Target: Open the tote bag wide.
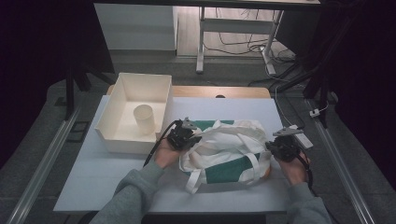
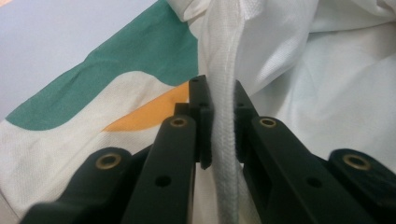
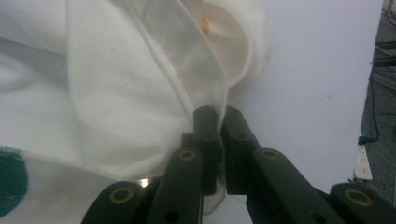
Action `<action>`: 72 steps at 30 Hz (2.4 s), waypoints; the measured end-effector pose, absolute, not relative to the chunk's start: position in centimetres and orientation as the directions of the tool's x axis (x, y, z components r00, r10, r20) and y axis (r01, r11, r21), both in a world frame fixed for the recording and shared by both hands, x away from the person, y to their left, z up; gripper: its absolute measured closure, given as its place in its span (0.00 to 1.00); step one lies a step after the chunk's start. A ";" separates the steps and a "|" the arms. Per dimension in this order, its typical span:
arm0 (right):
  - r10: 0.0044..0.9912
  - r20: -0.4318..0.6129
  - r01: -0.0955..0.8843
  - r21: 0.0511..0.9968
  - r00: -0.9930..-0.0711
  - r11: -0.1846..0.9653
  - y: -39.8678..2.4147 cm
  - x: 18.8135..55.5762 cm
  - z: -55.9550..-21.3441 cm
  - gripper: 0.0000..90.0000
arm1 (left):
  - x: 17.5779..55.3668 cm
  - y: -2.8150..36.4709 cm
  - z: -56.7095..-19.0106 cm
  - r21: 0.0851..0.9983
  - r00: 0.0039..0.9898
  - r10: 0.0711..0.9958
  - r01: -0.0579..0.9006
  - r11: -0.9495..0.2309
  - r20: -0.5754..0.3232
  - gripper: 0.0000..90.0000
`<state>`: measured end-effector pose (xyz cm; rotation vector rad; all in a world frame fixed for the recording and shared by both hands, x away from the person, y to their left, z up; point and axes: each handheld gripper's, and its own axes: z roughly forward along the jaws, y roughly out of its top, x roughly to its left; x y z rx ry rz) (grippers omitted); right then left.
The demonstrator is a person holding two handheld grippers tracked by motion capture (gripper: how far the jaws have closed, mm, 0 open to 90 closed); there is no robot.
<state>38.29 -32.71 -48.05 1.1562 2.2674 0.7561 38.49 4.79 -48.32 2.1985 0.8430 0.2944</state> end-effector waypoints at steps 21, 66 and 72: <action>0.524 -0.071 0.283 0.775 -0.849 0.564 -23.0 31.8 -42.3 0.56 | 38.6 4.7 -48.8 0.717 0.756 0.651 0.491 -0.496 -0.068 0.93; 0.336 0.011 0.269 0.623 -0.942 0.734 -20.0 26.9 -45.2 0.99 | 38.0 5.0 -47.7 0.756 0.752 0.655 0.469 -0.457 -0.071 0.94; 0.337 0.080 0.316 0.594 -0.938 0.740 -20.7 27.6 -46.8 0.99 | 37.8 4.4 -48.2 0.735 0.759 0.649 0.469 -0.489 -0.052 0.94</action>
